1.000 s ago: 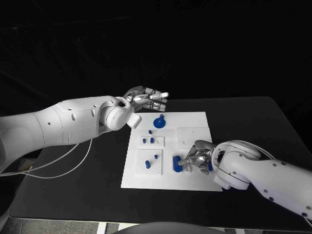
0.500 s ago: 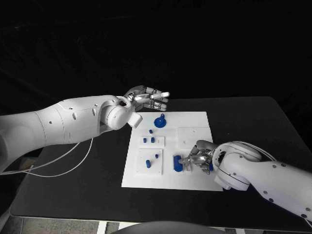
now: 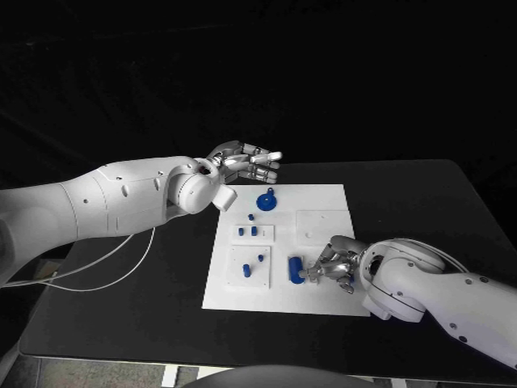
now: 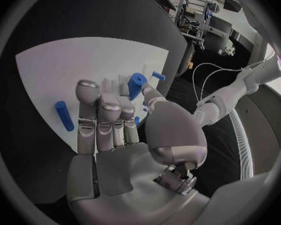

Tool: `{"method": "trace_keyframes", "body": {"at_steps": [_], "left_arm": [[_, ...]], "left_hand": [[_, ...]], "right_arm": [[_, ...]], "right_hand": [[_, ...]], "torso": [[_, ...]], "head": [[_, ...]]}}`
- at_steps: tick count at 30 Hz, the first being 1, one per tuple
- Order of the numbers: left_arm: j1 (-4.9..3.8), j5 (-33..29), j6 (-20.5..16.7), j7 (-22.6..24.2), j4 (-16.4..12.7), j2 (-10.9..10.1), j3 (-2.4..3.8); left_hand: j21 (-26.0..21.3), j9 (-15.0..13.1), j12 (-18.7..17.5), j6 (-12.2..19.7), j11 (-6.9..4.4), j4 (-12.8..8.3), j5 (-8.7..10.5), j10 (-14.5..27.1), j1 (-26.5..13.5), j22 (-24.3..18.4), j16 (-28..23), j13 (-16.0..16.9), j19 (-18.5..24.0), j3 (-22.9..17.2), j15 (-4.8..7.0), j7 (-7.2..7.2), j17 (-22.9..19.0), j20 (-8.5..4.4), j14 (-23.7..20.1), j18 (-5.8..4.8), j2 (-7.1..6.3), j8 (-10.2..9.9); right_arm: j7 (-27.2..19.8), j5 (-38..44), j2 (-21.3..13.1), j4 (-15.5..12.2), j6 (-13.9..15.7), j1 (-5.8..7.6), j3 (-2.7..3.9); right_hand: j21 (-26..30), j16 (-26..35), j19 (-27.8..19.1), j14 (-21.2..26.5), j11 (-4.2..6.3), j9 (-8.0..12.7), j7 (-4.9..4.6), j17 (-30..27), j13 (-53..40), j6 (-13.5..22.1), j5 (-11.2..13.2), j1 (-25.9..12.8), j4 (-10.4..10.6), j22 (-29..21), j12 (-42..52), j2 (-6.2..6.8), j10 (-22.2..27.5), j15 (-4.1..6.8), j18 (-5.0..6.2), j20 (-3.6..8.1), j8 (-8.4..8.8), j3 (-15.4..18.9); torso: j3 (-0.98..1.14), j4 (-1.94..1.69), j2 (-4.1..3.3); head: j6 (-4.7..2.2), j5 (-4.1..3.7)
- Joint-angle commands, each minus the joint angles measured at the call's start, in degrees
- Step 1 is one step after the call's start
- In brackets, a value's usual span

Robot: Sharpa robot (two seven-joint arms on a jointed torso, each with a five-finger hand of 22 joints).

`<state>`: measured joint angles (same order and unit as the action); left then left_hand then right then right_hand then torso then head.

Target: Assemble the parts on the task board

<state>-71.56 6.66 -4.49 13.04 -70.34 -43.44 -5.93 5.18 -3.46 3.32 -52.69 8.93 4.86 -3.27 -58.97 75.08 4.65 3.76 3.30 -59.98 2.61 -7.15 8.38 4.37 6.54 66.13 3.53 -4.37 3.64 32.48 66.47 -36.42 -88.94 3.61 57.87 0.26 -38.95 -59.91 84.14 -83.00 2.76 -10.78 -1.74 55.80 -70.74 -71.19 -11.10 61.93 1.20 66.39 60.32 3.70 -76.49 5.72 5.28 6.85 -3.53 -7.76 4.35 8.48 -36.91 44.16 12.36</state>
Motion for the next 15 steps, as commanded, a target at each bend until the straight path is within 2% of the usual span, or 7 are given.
{"method": "trace_keyframes", "body": {"at_steps": [1, 8, 12, 15], "left_arm": [[-0.07, 0.1, 0.8, 0.3, -0.1, 0.1, 0.03], [-0.07, 0.1, 0.8, 0.3, -0.1, 0.1, 0.03], [-0.07, 0.1, 0.9, 0.3, -0.1, 0.1, 0.03], [-0.07, 0.1, 0.9, 0.3, -0.1, 0.1, 0.03]], "left_hand": [[0.3, 0.1, 0.2, 0.1, 0.12, 0.1, -0.06, 0.1, -0.3, -0.1, -0.2, 0.1, 0.0, 0.2, -0.36, 0.25, 0.0, 0.22, -0.1, 0.34, 0.22, -0.1], [0.3, 0.0, 0.2, 0.1, 0.11, 0.1, -0.07, 0.1, -0.3, -0.1, -0.1, 0.1, 0.0, 0.2, -0.36, 0.2, 0.0, 0.22, -0.1, 0.34, 0.31, -0.1], [0.3, 0.0, 0.2, 0.1, 0.11, 0.1, -0.07, 0.1, -0.3, -0.1, -0.1, 0.1, 0.0, 0.2, -0.36, 0.2, 0.0, 0.22, -0.1, 0.34, 0.31, -0.1], [0.3, 0.0, 0.2, 0.1, 0.11, 0.1, -0.07, 0.1, -0.3, -0.1, -0.1, 0.1, 0.0, 0.2, -0.36, 0.2, 0.0, 0.22, -0.1, 0.34, 0.31, -0.1]], "right_arm": [[-1.6, -0.5, -0.1, -0.3, -2.8, -0.14, 0.01], [-1.2, 0.0, 0.1, -0.2, -4.7, -0.28, 0.01], [-0.9, 0.1, 0.4, -0.1, -4.7, -0.37, 0.01], [-0.5, 0.5, 0.7, 0.1, -4.0, -0.42, 0.01]], "right_hand": [[-0.3, -0.3, 2.6, 0.1, 0.03, 0.0, 0.06, 0.0, 0.0, -0.4, -0.1, 0.4, -0.2, -0.1, -0.3, 0.62, -0.4, 0.22, -0.98, 0.37, -0.11, -0.3], [-0.3, -0.3, 2.6, 0.1, 0.03, 0.0, 0.08, 0.0, 0.0, -0.4, -0.4, 1.8, -0.8, 0.0, -0.5, 1.09, -0.2, 0.21, -1.02, 0.36, -0.12, -0.9], [-0.3, -0.3, 2.6, 0.1, 0.04, 0.1, 0.08, 0.0, 0.0, -0.4, -0.4, 2.0, -0.9, 0.0, -0.5, 0.92, -0.2, 0.21, -1.03, 0.36, -0.11, -1.0], [-0.3, -0.3, 2.6, 0.1, 0.06, 0.1, 0.13, 0.1, 0.0, -0.4, -0.4, 1.8, -1.0, 0.0, -0.4, 0.1, -0.3, 0.22, -1.04, 0.37, -0.1, -1.0]], "torso": [[0.0, 0.03, 0.04], [-0.02, 0.02, 0.04], [-0.02, -0.01, 0.03], [-0.02, -0.05, 0.01]], "head": [[0.02, 0.01], [0.03, 0.04], [0.06, 0.04], [0.12, -0.01]]}}
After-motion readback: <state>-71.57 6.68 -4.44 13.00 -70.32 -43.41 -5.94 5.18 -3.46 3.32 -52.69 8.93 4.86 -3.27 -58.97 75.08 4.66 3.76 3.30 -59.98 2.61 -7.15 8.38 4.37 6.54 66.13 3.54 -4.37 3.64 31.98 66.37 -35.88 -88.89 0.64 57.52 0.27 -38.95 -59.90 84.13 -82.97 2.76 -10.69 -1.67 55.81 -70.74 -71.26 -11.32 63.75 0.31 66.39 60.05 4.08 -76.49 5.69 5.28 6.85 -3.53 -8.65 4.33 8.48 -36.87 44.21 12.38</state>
